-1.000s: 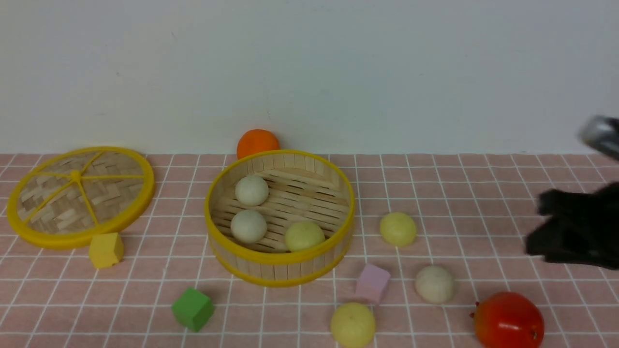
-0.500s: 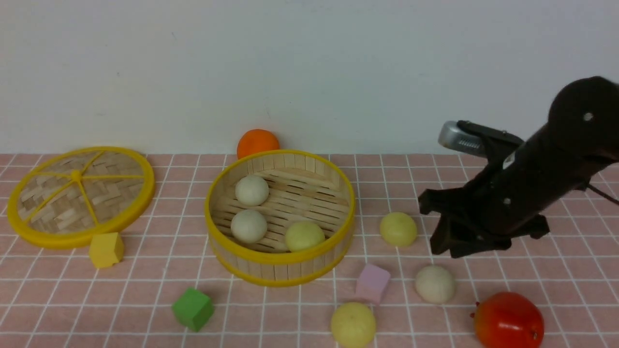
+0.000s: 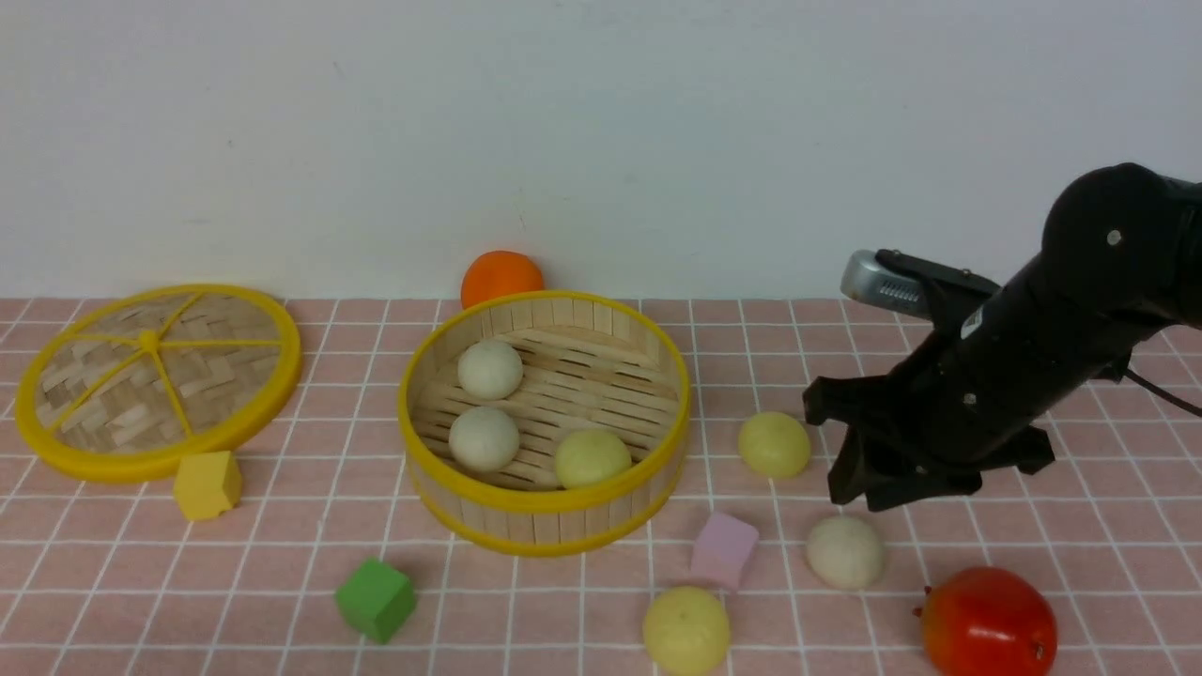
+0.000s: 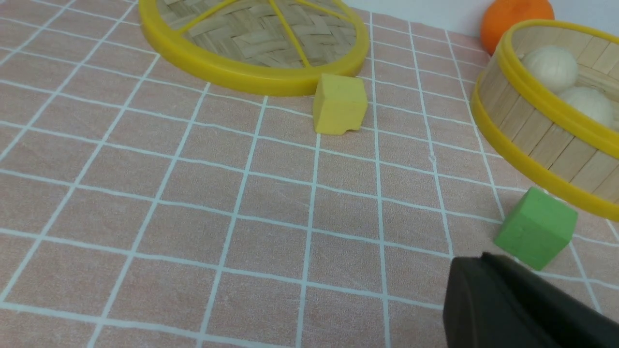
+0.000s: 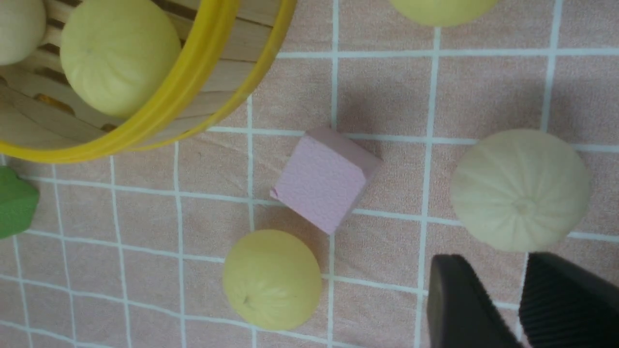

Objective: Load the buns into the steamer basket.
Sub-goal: Use the right arm to grab a steamed stuffed bun

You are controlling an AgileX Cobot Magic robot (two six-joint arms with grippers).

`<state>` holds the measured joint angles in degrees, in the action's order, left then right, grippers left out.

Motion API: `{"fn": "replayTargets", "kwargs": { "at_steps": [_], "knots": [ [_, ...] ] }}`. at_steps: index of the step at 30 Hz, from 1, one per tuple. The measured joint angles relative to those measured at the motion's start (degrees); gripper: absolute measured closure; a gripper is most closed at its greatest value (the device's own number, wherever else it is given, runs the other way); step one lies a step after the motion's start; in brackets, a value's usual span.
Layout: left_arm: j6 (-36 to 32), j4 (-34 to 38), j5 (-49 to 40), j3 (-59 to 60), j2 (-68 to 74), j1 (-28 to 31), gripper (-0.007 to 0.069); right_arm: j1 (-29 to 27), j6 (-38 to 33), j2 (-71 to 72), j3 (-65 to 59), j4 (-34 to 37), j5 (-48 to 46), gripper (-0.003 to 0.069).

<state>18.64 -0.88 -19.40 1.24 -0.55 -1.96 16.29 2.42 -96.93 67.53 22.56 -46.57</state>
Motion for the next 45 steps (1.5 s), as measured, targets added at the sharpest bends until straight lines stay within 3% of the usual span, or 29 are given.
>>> {"fn": "replayTargets", "kwargs": {
  "at_steps": [45],
  "knots": [
    [0.0,0.0,0.0,0.0,0.0,0.0,0.0538,0.0,-2.4,0.0,0.0,2.7,0.7,0.0417]
  ]
}}
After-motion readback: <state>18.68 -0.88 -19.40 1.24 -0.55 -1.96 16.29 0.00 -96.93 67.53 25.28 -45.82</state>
